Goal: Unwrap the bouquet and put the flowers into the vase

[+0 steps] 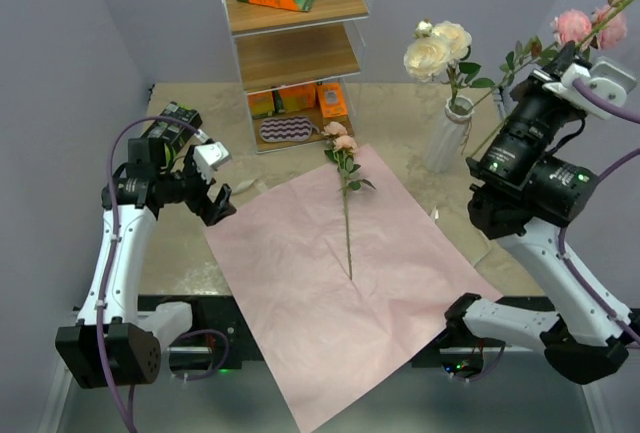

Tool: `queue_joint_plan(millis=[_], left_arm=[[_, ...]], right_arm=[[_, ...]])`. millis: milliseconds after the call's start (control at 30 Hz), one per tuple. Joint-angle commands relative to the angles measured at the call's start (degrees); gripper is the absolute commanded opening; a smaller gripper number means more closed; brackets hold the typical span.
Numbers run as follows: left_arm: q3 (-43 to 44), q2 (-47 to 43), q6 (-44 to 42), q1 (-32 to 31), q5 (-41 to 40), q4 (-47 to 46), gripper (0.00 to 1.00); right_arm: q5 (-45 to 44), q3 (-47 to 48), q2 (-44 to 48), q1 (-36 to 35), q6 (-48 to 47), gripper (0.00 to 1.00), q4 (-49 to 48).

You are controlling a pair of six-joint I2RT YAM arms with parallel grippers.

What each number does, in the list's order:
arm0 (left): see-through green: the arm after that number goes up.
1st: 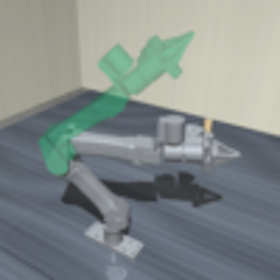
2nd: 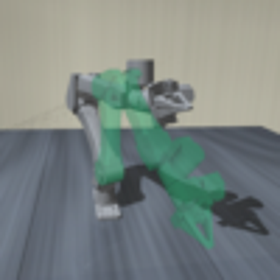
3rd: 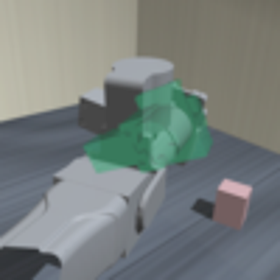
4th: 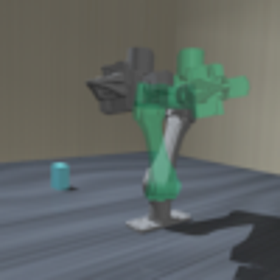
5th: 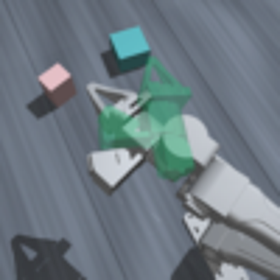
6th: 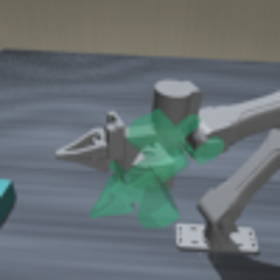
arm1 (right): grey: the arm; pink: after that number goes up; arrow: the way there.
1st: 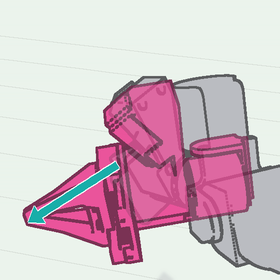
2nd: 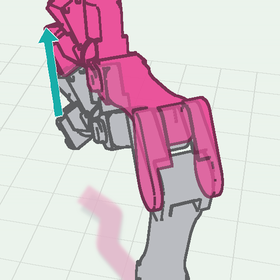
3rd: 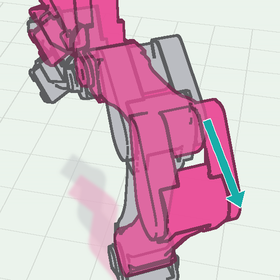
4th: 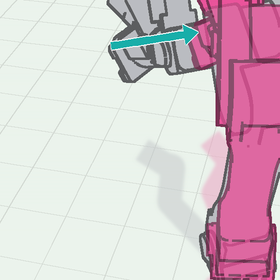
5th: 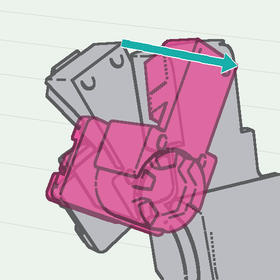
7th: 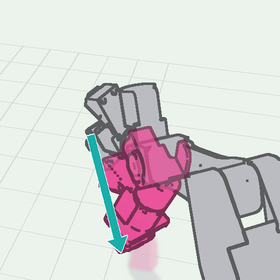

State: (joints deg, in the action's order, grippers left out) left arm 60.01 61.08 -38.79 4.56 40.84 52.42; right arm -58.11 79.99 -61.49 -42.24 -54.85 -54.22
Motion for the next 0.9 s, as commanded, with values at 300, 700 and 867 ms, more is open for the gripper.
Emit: queue_joint_plan(millis=[300,700,867], left_arm=[[3.45,6.42,-2.08,0.63,3.28,-4.88,0.99],[10.04,15.21,-5.42,1.77,7.15,-3.03,0.99],[13.29,18.63,-6.3,1.86,7.85,-1.28,0.99]], right_arm=[[10.21,3.76,-17.86,17.1,8.28,0.0,-12.65],[13.63,8.52,-29.64,21.76,0.98,0.0,-30.76],[14.25,7.64,-31.31,23.78,1.68,0.0,-34.46]])
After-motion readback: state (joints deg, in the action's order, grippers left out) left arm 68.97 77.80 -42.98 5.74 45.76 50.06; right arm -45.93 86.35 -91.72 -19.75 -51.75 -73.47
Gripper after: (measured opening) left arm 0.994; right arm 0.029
